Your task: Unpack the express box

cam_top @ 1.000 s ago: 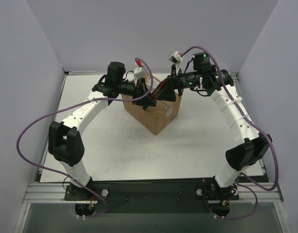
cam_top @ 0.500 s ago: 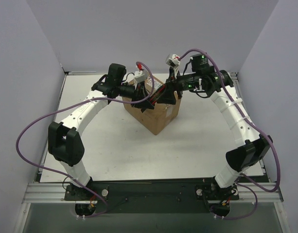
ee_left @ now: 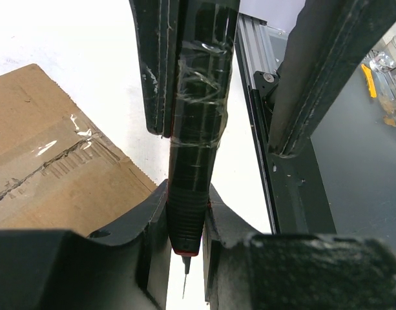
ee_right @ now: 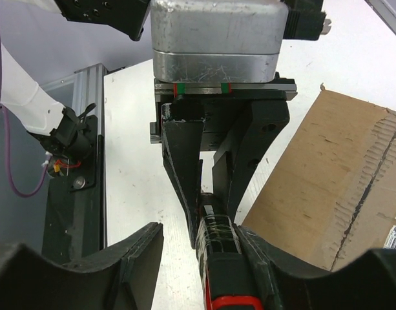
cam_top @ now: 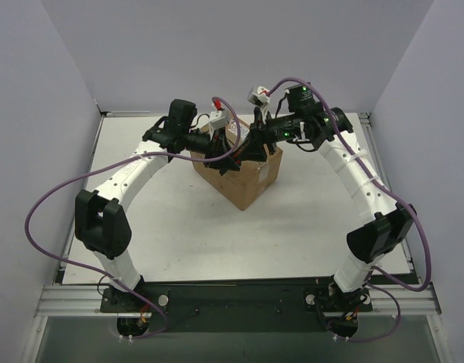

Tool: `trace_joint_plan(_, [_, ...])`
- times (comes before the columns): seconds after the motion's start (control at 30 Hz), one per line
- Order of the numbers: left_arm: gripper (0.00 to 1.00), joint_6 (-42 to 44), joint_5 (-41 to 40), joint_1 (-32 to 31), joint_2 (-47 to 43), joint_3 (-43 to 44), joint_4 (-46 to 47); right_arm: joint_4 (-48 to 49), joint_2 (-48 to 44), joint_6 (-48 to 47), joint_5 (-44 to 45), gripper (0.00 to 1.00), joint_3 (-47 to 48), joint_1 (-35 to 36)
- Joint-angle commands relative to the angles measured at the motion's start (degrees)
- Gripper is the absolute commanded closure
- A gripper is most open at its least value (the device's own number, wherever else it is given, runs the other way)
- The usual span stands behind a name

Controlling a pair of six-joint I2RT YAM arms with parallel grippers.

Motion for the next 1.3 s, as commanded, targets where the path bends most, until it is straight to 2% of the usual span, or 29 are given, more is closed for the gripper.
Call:
trace_joint_plan(0.0, [1.00,0.45,1.21,-0.08,-0.29,2.56,1.09,0.56,-0.81,-1.88,-2.36,0.55,0.59,1.07])
trace_joint_plan(0.2, [1.00,0.18,1.39,-0.08,-0.03,3.09,1.26,0.21,-0.90,-2.06,-2.45,0.71,-0.12,1.16])
trace_joint_plan(0.23, [1.00,0.09,1.39,-0.16,0.06,3.18,1.26,0.12,-0.82,-1.80,-2.19,0.81,-0.12,1.33])
trace_joint_plan(0.33, [1.00,0.09,0.69,-0.16,0.06,3.18,1.26,-0.05,-0.55,-1.35,-2.27,1.00,0.14,1.34])
trace_joint_plan(0.4, [0.99,-0.78,-4.74,-0.25,-0.38,2.83,1.87,0.03,-1.07,-0.48,0.95,1.00,0.49,1.16])
trace_joint_plan(0.43, [0.90,-1.39,-8.24,-0.25,-0.64,2.65,3.10,0.47,-1.25,0.74,3.94,1.00,0.76,0.90])
trace_joint_plan(0.47, [0.78,-1.57,-11.32,-0.16,-1.25,2.65,3.28,1.25,-1.60,3.10,8.58,1.00,0.93,0.46])
trace_joint_plan(0.5, [0.62,-1.23,-17.44,0.01,-1.69,2.65,3.02,2.31,-2.74,8.09,17.50,1.00,0.76,-0.07])
trace_joint_plan(0.57, [0.53,-1.40,-23.28,0.45,-3.62,2.22,3.63,4.07,-3.88,10.41,21.01,1.00,0.58,-3.65])
trace_joint_plan(0.6, [0.46,-1.84,-31.31,0.71,-4.33,1.86,4.59,4.51,-4.85,11.55,23.02,1.00,0.23,-4.98])
trace_joint_plan(0.67, [0.40,-3.06,-39.17,1.06,-6.17,0.20,8.81,6.97,-5.65,15.42,26.36,1.00,-0.29,-7.87])
trace_joint_plan(0.7, [0.36,-3.33,-48.35,1.24,-6.44,-0.24,11.87,7.76,-6.61,15.95,28.12,1.00,-1.43,-8.59])
trace_joint_plan(0.73, [0.25,-3.77,-54.01,1.33,-6.27,-0.51,13.03,10.38,-7.22,15.79,29.97,1.00,-2.22,-9.21])
trace_joint_plan(0.77, [0.19,-4.99,-57.29,1.68,-5.66,-0.08,13.82,11.36,-7.49,15.52,30.77,1.00,-2.75,-9.65])
trace_joint_plan(0.8, [0.18,-5.35,-58.80,2.29,-4.78,1.06,13.92,11.81,-7.58,15.52,32.17,1.00,-2.76,-10.35])
trace_joint_plan(0.87, [0.17,-8.76,-58.30,5.27,-1.10,5.18,12.96,13.03,-7.67,16.22,34.64,1.00,-2.58,-10.88])
trace_joint_plan(0.97, [0.17,-15.34,-53.12,9.41,3.83,9.66,11.46,13.39,-7.06,17.54,35.16,1.00,-1.62,-12.02])
trace_joint_plan(1.1, [0.13,-20.82,-45.74,12.40,7.52,10.65,13.56,13.56,-7.32,16.22,37.71,1.00,-1.96,-12.11])
trace_joint_plan(1.27, [0.13,-23.54,-27.93,13.28,10.60,8.72,17.16,13.48,-7.93,19.82,41.67,1.00,-2.49,-12.82])
